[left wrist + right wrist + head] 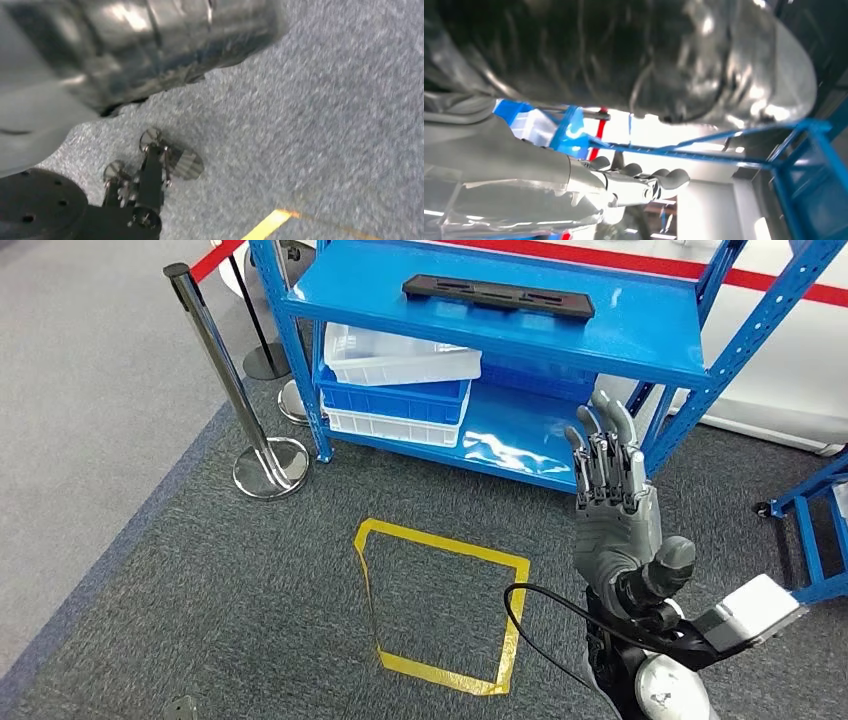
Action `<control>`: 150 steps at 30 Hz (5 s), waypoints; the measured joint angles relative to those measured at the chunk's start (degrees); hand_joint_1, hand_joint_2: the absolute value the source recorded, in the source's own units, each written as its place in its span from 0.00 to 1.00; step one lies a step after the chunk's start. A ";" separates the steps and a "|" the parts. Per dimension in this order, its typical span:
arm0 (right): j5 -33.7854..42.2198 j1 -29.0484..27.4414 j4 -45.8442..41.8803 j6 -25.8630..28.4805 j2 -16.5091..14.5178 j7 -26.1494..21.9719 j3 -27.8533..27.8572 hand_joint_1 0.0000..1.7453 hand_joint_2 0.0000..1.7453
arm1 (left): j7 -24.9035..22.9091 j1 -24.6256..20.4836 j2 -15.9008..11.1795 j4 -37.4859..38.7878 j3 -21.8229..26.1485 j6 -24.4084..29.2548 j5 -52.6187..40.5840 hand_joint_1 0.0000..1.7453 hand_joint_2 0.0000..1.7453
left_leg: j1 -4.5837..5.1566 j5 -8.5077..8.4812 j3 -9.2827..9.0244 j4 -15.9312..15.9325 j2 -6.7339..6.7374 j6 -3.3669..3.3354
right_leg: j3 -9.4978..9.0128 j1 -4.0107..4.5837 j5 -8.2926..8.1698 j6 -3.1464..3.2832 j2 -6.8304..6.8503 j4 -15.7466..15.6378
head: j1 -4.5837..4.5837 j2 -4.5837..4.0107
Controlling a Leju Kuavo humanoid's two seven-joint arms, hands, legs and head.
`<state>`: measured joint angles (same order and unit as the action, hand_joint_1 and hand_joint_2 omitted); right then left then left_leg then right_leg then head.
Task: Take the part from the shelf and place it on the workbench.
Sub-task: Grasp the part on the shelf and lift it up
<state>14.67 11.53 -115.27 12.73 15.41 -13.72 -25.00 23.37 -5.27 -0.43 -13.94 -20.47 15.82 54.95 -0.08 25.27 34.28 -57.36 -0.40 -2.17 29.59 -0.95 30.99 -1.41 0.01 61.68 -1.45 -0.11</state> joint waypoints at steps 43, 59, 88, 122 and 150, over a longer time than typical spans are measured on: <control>3.63 -0.73 2.50 -1.02 0.25 -0.07 0.11 0.00 0.00 | -0.93 0.04 0.15 0.50 -1.55 -0.11 -0.26 0.00 0.00 | 0.01 6.11 -5.49 -1.07 -0.92 1.16 | 8.54 -0.16 -6.84 1.25 -0.68 -0.47 | -0.27 0.00; 6.25 -0.25 3.10 -1.48 0.21 -0.72 0.22 0.00 0.00 | -2.12 -0.19 0.10 0.54 -1.76 0.15 -0.05 0.00 0.00 | -0.33 -0.46 1.51 -0.92 -3.52 0.73 | 4.26 -0.93 -4.28 0.69 -6.82 -2.15 | -0.45 0.00; 4.97 0.58 4.10 -1.33 -0.18 -0.77 0.15 0.00 0.00 | -3.18 -0.40 -0.36 0.61 -2.54 -0.58 0.42 0.00 0.00 | -0.34 2.38 -1.46 -1.19 -0.68 1.89 | 4.59 -0.15 -5.43 1.17 -4.05 -2.62 | 0.02 0.00; 0.74 1.82 4.73 -2.50 -0.13 1.32 -1.08 0.00 0.00 | -2.52 -0.09 -0.48 0.79 -2.89 -0.40 0.60 0.00 0.00 | -0.42 1.22 -0.29 -0.93 0.12 0.64 | 3.95 -0.07 -3.11 0.20 -0.93 -1.63 | 0.16 0.00; 0.61 2.19 4.88 -3.26 0.21 1.99 -2.31 0.00 0.00 | -3.36 -0.19 -0.75 0.98 -4.28 -0.24 -0.26 0.00 0.00 | -0.41 1.05 -0.19 -0.87 -0.18 1.64 | 3.28 0.16 -4.43 1.12 -1.23 -3.03 | -0.06 0.00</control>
<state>15.27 13.72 -110.38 9.47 15.63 -11.73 -27.30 20.01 -5.46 -1.18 -12.96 -24.76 15.58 54.69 -0.48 26.32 34.09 -58.23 -0.58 -0.53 32.87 -0.80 26.56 -0.29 -1.22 58.65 -1.51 -0.11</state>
